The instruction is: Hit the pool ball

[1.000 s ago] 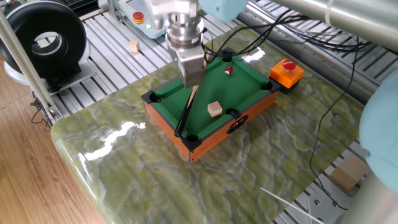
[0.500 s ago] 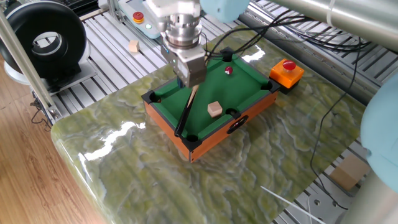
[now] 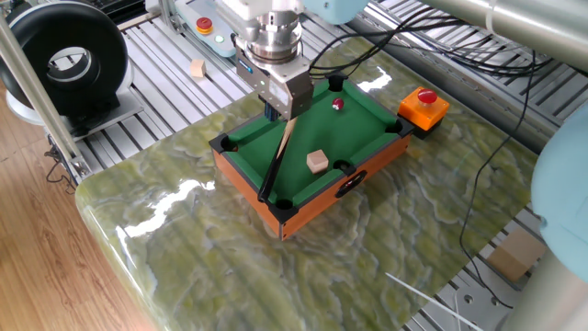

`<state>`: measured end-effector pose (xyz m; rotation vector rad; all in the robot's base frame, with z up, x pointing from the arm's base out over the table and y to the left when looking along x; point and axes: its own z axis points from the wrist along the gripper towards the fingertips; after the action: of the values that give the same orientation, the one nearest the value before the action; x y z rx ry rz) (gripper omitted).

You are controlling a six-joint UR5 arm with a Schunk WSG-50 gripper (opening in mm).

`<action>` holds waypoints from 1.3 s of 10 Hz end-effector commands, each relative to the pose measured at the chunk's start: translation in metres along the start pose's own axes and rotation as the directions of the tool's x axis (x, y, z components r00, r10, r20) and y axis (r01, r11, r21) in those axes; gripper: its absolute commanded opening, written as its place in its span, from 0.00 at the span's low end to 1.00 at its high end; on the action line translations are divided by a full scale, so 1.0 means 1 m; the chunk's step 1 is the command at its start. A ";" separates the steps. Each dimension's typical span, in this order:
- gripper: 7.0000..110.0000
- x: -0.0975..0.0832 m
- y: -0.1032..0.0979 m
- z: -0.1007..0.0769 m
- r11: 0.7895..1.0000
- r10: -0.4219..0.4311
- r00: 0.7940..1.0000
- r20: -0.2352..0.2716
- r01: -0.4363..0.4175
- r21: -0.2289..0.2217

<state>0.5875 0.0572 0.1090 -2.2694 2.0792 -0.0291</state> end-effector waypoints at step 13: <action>0.00 -0.007 0.015 0.000 0.995 -0.084 0.995 0.057 0.087 -0.055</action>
<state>0.5758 0.0532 0.1061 -2.3708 2.0058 0.0284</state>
